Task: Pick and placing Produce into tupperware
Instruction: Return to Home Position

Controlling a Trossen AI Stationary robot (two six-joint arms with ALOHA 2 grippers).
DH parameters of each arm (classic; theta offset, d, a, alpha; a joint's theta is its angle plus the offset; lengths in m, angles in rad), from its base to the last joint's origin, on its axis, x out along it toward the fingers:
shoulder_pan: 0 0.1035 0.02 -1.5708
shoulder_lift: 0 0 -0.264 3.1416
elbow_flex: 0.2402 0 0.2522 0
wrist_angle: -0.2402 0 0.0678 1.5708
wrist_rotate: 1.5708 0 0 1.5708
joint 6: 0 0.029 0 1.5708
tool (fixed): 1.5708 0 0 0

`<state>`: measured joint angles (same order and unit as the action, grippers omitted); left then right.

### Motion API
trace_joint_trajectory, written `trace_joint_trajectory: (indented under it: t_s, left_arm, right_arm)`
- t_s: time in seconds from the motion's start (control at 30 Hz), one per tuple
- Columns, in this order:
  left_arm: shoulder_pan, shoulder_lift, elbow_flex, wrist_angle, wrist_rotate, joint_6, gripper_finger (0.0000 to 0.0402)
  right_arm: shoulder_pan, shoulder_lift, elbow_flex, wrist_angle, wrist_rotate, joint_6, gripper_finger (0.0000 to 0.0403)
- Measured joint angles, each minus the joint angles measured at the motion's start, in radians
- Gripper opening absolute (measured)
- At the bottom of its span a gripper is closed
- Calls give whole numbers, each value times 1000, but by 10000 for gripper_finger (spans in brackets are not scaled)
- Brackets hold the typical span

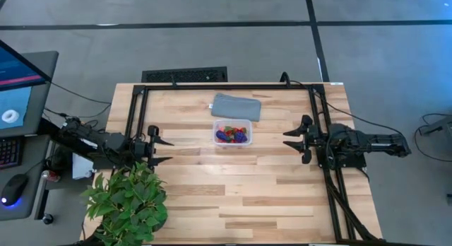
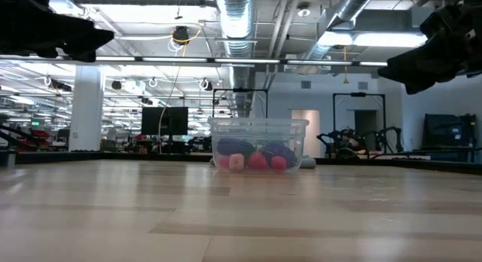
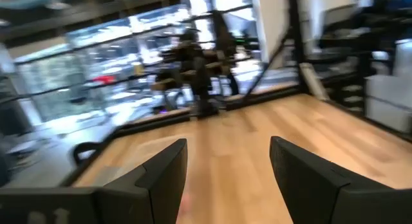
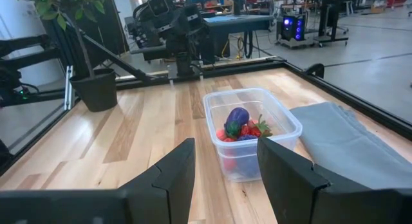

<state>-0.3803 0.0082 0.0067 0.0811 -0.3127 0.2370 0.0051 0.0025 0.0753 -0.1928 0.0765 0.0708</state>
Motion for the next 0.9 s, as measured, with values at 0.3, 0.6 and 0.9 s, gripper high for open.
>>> trace_joint_trajectory:
  t_s: [0.3,0.6,0.9]
  left_arm:
    - [1,0,0,10,-173,-2,213]
    - [0,-2,0,6,-91,-101,213]
    - [177,-2,0,-29,194,-157,213]
  right_arm:
    - [0,0,0,0,0,0,191]
    - [0,0,0,0,0,0,191]
    - [0,0,0,0,0,0,191]
